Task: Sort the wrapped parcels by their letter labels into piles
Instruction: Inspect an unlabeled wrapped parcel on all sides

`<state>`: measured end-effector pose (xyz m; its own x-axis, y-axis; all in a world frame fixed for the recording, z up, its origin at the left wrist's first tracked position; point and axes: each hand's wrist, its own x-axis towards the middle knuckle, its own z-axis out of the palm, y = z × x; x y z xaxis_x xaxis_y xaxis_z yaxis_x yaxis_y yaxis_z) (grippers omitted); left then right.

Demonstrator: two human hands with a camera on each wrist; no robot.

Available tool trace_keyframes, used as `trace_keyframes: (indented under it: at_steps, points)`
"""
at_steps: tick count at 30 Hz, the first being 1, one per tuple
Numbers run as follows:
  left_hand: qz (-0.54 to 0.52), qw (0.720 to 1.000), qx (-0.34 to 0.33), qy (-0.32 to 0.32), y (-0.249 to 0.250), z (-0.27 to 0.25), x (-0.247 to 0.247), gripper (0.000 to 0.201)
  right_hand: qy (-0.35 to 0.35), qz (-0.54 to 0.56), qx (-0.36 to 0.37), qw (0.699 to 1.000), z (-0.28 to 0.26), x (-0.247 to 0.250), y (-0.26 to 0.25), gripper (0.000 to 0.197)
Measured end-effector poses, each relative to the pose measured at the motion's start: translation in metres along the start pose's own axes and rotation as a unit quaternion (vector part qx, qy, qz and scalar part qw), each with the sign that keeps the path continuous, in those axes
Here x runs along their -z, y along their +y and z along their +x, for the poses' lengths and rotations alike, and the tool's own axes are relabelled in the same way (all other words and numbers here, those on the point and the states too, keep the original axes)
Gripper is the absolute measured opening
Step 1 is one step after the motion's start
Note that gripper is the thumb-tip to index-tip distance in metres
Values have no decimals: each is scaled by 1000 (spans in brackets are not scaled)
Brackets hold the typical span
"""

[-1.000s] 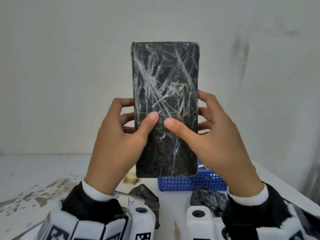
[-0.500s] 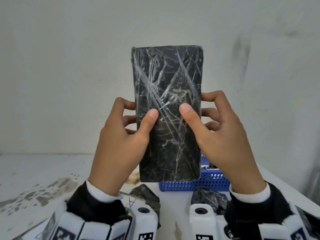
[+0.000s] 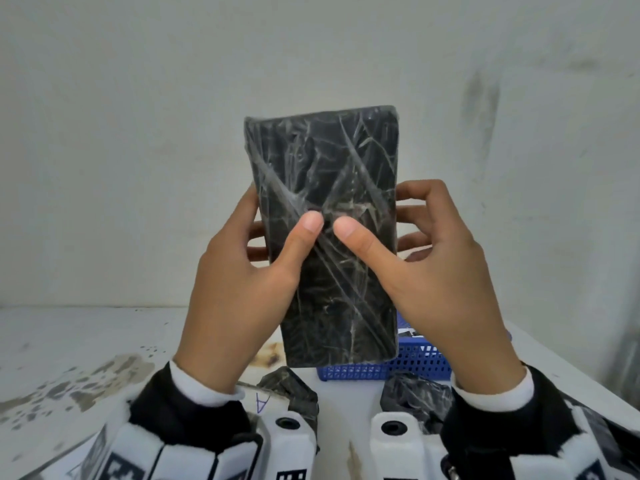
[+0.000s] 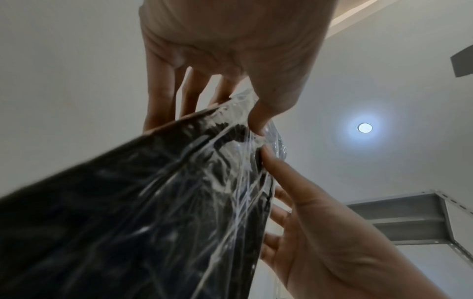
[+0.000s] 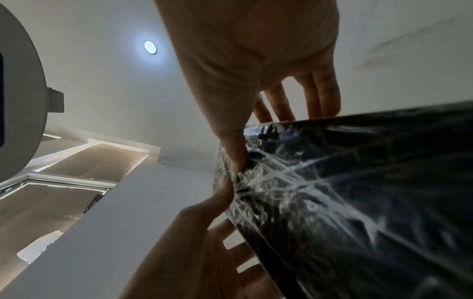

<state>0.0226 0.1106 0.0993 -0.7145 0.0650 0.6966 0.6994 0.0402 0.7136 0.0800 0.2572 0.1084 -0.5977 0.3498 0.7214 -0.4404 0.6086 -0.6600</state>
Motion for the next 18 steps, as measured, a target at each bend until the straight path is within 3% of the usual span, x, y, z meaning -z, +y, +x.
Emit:
trace_keyframes:
  at_steps: [7, 14, 18]
  points:
    - [-19, 1000, -8, 14, -2, 1, 0, 47, -18, -22, 11, 1000, 1, 2, 1, 81]
    - [-34, 999, -4, 5, 0, 2, 3, 37, -41, -34, -5, 999, 4, 4, 6, 64]
    - [-33, 999, -4, 5, -1, 2, 4, 43, -41, -22, -9, 999, 5, 5, 6, 62]
